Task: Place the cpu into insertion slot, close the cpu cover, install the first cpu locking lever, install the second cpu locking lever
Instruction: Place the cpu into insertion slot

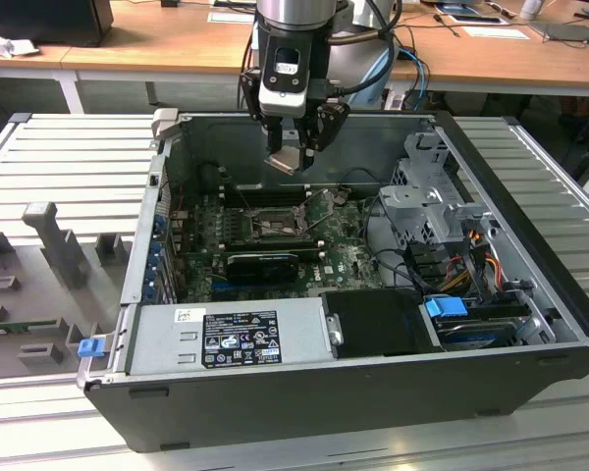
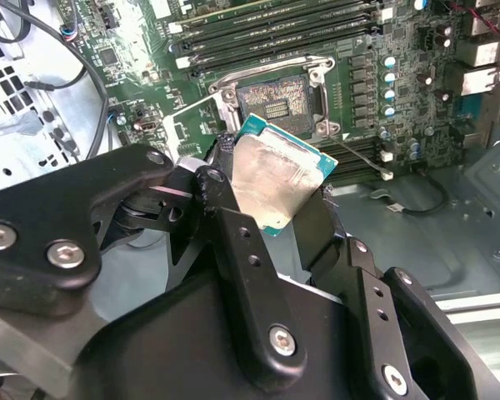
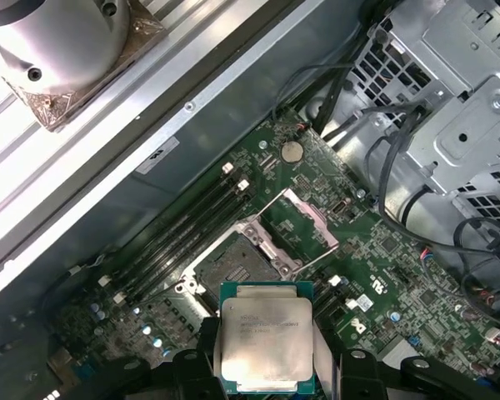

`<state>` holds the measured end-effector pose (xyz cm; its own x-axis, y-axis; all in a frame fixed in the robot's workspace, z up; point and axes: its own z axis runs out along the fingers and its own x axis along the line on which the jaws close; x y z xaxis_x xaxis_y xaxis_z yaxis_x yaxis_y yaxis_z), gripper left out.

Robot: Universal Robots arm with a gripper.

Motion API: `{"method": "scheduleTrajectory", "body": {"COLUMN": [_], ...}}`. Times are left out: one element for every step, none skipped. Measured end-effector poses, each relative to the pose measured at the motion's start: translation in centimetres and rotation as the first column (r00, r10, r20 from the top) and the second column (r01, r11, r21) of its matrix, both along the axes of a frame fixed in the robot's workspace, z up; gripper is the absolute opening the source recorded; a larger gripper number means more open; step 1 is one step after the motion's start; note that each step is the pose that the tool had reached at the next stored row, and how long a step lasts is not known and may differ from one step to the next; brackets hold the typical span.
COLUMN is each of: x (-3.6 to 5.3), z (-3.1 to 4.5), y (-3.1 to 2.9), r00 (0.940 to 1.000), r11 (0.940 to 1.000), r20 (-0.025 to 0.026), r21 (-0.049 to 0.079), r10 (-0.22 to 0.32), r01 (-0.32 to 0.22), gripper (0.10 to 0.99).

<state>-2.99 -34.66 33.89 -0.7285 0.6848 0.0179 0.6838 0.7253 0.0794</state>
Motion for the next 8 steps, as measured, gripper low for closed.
{"method": "scheduleTrajectory", "body": {"x": [0.00, 0.00, 0.00, 0.00, 0.00, 0.00, 0.00, 0.00], "z": [-0.01, -0.02, -0.03, -0.03, -0.04, -0.05, -0.06, -0.07], "y": [0.00, 0.00, 0.00, 0.00, 0.00, 0.00, 0.00, 0.00], "r00": [1.0000, 1.0000, 1.0000, 0.9999, 0.9999, 0.9999, 0.9999, 0.9998], "r11": [1.0000, 1.0000, 1.0000, 0.9999, 0.9999, 0.9999, 0.9999, 0.9998], "r20": [0.0000, 0.0000, 0.0000, 0.0000, -0.0001, 0.0000, 0.0000, 0.0000], "r21": [0.000, 0.000, 0.000, 0.000, 0.000, 0.000, 0.000, 0.000], "r10": [-0.004, -0.006, -0.008, -0.010, -0.012, -0.014, -0.016, -0.019], "r01": [0.004, 0.006, 0.008, 0.010, 0.012, 0.014, 0.016, 0.019], "gripper": [0.529, 0.529, 0.529, 0.529, 0.529, 0.529, 0.529, 0.529]}}
